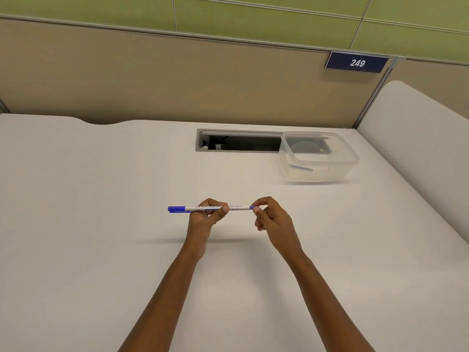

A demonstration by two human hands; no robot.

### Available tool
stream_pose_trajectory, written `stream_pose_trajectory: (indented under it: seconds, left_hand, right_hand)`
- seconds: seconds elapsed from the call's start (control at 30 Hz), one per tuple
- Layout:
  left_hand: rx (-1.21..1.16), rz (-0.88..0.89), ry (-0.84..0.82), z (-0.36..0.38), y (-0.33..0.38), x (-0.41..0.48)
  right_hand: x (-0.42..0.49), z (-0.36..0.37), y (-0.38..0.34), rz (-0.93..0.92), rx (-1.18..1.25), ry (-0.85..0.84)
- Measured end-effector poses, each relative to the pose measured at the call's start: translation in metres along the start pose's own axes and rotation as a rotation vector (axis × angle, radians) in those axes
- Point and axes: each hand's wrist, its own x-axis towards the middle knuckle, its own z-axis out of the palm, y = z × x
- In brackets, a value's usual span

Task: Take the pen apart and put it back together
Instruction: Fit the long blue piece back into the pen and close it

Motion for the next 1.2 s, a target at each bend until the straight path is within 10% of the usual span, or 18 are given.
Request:
stream_pose_trajectory:
  seconds: [1.2]
  left_hand:
    - [-0.452,-0.113,0.014,0.009,0.01,-0.007]
  right_hand:
    - [-0.006,0.01,0.004,-0.028,-0.079,-0.01]
